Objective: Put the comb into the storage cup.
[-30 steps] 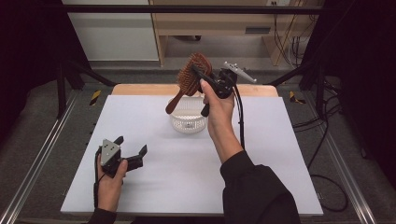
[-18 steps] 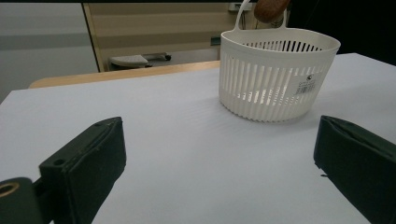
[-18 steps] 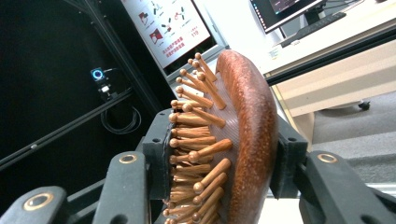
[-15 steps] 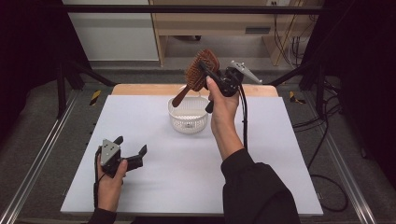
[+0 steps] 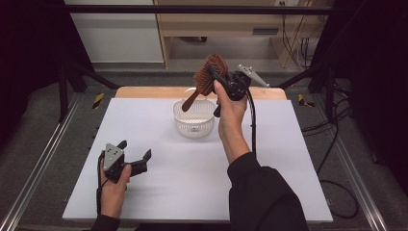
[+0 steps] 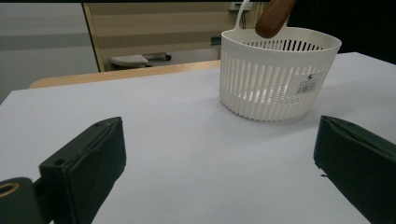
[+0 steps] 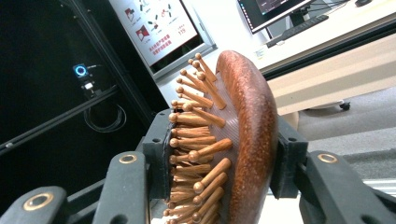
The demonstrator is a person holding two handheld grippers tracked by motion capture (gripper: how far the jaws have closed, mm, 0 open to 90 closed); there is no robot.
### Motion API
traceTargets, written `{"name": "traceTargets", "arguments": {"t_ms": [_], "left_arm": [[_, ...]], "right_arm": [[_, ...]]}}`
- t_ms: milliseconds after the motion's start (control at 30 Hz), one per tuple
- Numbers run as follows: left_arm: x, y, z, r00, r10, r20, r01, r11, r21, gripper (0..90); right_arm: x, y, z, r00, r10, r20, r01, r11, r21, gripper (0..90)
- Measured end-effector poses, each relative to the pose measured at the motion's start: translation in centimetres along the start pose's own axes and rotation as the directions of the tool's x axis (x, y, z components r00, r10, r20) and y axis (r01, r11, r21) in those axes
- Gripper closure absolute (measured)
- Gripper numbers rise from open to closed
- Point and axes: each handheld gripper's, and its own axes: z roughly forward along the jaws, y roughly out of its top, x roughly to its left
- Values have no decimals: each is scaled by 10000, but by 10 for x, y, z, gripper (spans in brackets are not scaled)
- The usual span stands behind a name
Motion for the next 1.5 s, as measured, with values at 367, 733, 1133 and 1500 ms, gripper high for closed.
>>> {"name": "traceTargets", "arguments": {"t_ms": [367, 733, 1133, 1500], "left_arm": [[1, 0, 0, 10000, -28, 10, 28, 10000, 7, 25], [1, 0, 0, 10000, -17, 15, 17, 10000, -4, 25], [1, 0, 0, 10000, -20, 20, 20, 10000, 22, 25], [1, 0, 1, 10000, -15, 53, 15, 10000, 36, 26]], "right_arm": [[-12, -16, 5, 9996, 56, 264, -62, 9997, 218, 517], [-15, -31, 11, 9995, -16, 310, 2, 9990, 456, 516], [-17, -54, 12, 9993, 203, 300, -222, 9976, 661, 515], [-20, -69, 13, 9990, 326, 298, -348, 9965, 760, 516]]}}
